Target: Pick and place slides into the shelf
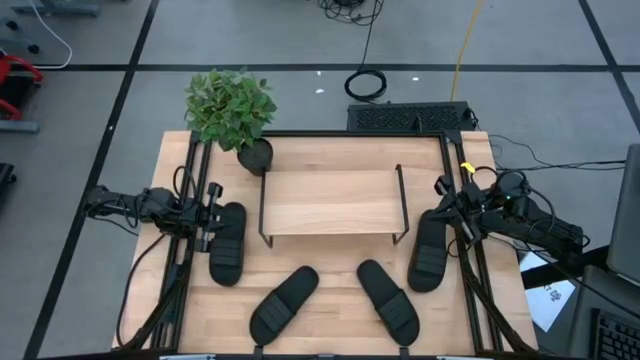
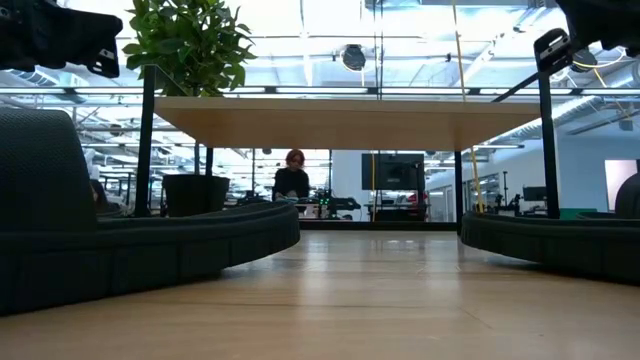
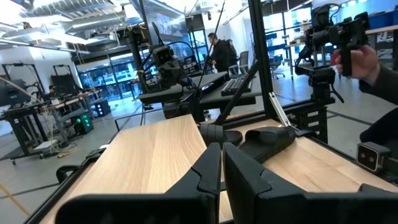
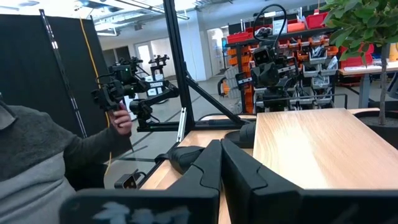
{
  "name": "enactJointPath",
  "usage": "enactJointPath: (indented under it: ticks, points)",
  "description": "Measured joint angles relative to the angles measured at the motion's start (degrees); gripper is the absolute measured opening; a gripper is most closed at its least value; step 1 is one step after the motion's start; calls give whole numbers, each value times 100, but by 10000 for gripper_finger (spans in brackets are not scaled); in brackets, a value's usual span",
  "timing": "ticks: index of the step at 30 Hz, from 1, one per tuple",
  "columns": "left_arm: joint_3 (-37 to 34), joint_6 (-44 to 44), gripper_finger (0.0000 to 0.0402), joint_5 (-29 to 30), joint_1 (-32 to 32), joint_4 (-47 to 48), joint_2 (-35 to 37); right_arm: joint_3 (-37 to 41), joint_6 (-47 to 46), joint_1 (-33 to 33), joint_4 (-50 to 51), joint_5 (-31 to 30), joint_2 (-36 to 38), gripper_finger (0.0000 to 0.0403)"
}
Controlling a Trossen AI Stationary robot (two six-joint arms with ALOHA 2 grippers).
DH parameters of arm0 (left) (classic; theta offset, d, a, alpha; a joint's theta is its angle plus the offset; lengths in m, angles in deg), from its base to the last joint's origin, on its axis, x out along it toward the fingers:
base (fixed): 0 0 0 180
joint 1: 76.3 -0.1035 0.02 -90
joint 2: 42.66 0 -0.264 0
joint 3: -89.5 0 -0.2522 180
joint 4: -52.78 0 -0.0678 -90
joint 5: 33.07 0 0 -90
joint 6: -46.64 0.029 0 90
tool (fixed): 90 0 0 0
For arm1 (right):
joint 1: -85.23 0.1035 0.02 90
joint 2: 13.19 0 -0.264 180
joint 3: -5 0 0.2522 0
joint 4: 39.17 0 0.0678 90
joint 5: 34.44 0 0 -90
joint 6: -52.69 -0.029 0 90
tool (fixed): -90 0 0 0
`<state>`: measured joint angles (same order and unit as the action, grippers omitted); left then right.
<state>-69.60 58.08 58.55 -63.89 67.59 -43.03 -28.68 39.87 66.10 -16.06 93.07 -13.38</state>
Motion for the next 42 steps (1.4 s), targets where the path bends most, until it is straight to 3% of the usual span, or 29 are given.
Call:
enactJointPath:
  ticks: [16,31,36,42]
  points:
    - [0,-239,26,71,0,-119,0,-2,-1,0,-145,-16,-2,0]
    - [0,-409,26,147,1,-84,-1,-1,-477,0,-1918,-61,-203,0]
    - [0,-425,26,147,0,-82,-1,-35,-531,11,-2778,275,-455,21]
    - [0,-465,26,147,1,-68,-1,-480,-387,11,-2377,308,-872,54]
